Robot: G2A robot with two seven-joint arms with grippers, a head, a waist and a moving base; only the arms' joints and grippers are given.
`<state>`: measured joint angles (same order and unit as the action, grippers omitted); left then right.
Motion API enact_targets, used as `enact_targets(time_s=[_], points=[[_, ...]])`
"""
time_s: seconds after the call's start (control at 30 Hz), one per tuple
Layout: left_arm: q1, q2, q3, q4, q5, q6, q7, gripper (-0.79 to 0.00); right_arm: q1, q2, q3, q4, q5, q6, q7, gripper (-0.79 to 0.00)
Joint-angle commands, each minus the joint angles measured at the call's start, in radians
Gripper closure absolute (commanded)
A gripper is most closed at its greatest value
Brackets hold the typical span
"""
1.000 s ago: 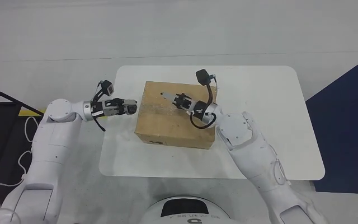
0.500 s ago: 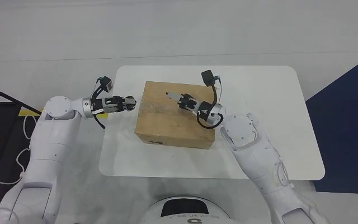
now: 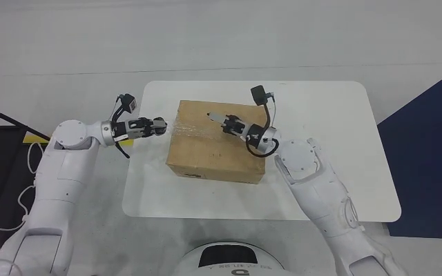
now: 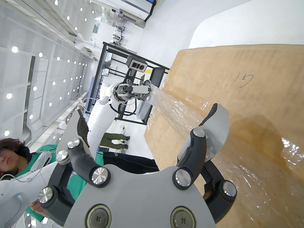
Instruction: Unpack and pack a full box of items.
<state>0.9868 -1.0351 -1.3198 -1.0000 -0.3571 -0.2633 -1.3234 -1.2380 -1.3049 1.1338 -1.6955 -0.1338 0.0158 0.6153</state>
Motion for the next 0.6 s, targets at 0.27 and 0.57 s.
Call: enact_targets(time_s=[0.27,0.57], points=[[-0.021,-0.003,0.03,0.041,0.002,0.002,0.0,0.0,0.003,0.005,0.007,-0.009,0.003,0.008,0.006,-0.785],[-0.048,-0.006,0.063,0.082,0.022,0.011,0.004,0.0,0.002,0.009,0.014,-0.01,0.009,0.008,0.004,-0.785]])
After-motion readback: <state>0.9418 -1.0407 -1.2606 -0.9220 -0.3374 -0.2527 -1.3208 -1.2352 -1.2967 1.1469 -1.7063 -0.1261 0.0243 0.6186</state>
